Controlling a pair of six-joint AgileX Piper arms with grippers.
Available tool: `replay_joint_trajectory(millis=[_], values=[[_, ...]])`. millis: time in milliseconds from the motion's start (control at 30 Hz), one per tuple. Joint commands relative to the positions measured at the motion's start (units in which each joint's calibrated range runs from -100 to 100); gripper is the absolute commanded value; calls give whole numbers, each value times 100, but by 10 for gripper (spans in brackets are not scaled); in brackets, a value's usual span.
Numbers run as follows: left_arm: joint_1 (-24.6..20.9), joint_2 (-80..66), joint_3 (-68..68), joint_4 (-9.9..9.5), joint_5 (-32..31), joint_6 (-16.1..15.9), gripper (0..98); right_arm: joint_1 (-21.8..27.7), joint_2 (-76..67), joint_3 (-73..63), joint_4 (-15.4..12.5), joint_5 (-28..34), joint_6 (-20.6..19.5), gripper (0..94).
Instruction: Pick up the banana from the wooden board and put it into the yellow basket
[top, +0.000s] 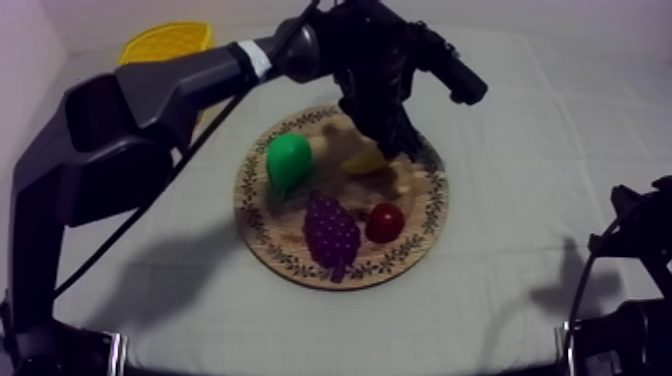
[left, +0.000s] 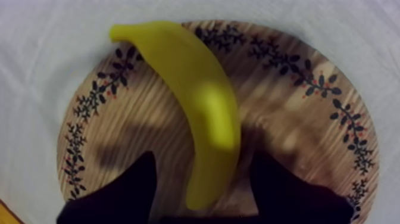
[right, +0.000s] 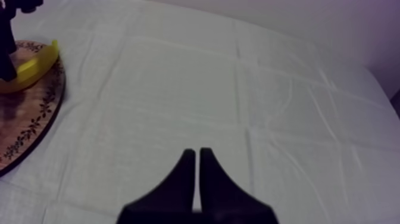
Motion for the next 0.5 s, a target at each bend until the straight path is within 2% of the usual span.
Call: replay_joint_trajectory(millis=[0, 267, 467], values=[[2, 145, -276, -11, 221, -28, 585, 3, -5, 5, 1, 1, 1, 4], [93, 462, -692, -164, 456, -61, 486, 3, -5, 5, 1, 1, 1, 4], [112, 507, -679, -245, 477, 41, 410, 3, -5, 5, 1, 1, 1, 4]])
